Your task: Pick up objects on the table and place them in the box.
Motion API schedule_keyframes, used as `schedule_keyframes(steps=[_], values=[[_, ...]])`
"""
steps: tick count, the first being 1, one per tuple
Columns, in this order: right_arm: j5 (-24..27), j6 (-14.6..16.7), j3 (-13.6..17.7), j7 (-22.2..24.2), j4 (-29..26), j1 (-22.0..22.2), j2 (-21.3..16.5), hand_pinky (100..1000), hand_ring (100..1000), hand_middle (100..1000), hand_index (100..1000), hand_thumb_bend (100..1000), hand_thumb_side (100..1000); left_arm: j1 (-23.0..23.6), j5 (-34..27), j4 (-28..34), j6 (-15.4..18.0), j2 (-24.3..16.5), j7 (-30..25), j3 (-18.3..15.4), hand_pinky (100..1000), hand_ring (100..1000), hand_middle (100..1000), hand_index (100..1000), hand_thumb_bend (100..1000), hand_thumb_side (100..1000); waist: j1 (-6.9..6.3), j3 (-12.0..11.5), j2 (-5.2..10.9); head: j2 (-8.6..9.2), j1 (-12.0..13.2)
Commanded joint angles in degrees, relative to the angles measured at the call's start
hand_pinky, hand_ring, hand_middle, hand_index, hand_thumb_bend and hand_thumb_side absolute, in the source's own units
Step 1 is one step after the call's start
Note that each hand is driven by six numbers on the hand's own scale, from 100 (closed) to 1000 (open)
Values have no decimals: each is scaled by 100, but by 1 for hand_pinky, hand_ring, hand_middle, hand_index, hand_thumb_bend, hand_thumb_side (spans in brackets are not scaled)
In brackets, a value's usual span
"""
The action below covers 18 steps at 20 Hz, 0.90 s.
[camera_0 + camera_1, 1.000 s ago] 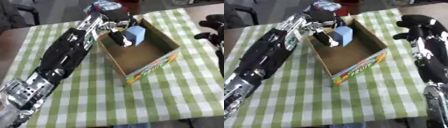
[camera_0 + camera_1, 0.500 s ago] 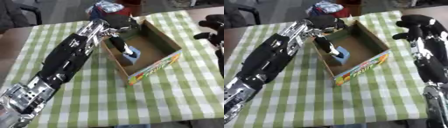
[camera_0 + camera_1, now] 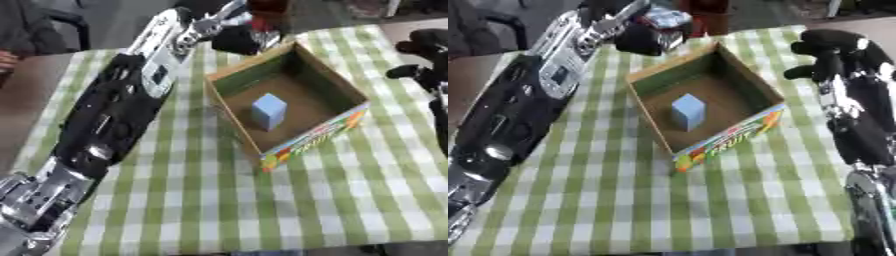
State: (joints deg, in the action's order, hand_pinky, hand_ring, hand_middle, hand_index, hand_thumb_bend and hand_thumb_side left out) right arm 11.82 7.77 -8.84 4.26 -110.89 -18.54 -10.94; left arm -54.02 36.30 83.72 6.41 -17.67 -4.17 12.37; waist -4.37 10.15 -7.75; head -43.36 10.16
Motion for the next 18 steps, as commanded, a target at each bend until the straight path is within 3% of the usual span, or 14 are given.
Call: schedule_keyframes(steps=[1,5,9,13,18], values=[[36,6,31,-12,-95,-31,-77,618,773,719,735,100,347,26,-1093,858,-231,-163,518,-355,765,718,733,857,182,745,56,-27,96,-46,-13],[33,9,47,-34,-90,-10,-72,618,773,720,734,100,358,338,-2507,1918,-281,-138,1083,-754,759,719,730,844,152,733,86,-105,105,-39,-27],[21,16,66,-55,-79,17,-69,618,773,720,734,100,363,752,-3400,2841,-186,-95,1613,-1214,754,725,733,837,130,720,112,-204,123,-42,-51],[9,21,89,-79,-66,52,-73,617,773,720,734,100,364,1149,-3910,3073,182,-5,2166,-1653,745,721,728,828,100,715,126,-311,149,-59,-92],[-1,27,119,-114,-43,93,-59,617,773,720,733,100,365,1689,-4245,3087,542,-11,2533,-1912,733,703,716,826,100,713,141,-473,175,-75,-138]])
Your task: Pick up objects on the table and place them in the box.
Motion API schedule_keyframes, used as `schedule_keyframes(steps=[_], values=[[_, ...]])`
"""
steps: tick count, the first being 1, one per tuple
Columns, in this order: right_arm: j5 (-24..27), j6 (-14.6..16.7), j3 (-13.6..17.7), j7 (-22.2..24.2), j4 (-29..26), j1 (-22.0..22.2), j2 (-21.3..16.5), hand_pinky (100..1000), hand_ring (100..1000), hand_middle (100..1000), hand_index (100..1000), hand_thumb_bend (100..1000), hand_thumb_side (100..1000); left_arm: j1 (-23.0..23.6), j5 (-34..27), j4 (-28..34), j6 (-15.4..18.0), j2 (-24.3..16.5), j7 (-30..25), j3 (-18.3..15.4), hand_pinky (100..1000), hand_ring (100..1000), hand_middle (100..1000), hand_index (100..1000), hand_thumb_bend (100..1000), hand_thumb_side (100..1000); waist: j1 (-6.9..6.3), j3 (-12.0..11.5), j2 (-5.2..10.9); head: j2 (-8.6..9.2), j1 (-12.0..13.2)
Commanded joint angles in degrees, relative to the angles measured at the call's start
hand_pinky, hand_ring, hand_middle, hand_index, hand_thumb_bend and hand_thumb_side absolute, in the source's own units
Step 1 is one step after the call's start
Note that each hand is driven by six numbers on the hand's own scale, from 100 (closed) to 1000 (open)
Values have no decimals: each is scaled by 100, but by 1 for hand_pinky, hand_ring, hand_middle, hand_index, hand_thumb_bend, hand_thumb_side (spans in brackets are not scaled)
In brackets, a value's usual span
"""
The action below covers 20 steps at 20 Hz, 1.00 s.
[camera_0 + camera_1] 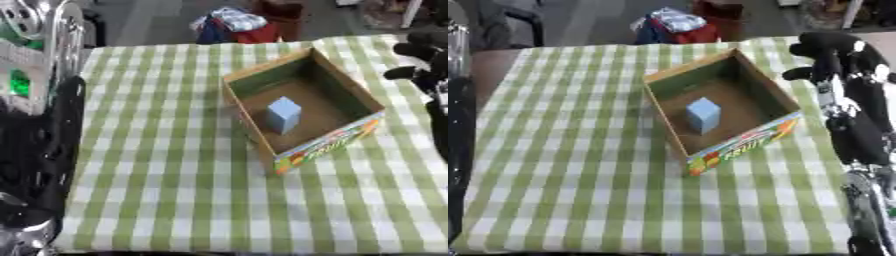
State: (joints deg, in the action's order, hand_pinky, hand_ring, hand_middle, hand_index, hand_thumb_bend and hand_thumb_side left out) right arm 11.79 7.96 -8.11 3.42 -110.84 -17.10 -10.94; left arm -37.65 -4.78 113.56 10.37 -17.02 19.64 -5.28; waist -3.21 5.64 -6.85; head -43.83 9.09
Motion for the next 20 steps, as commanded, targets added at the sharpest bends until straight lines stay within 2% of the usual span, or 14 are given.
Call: schedule_keyframes(steps=[1,9,16,20], values=[[1,9,47,-31,-48,-51,-55,617,773,720,733,100,364,166,-141,103,210,-66,187,-174,732,701,714,825,100,712,30,-55,85,-29,-36],[-1,14,65,-47,-42,-17,-44,617,773,720,733,100,365,715,64,103,501,140,351,-272,727,690,703,821,100,711,53,-234,114,-29,-7],[24,16,69,-56,-65,15,-62,617,773,720,733,100,366,861,111,103,490,240,392,-252,725,686,698,819,100,709,68,-330,122,-29,-21],[40,14,73,-56,-83,26,-71,617,773,720,733,100,366,877,98,103,487,284,444,-269,724,686,698,820,100,708,92,-306,118,-29,-47]])
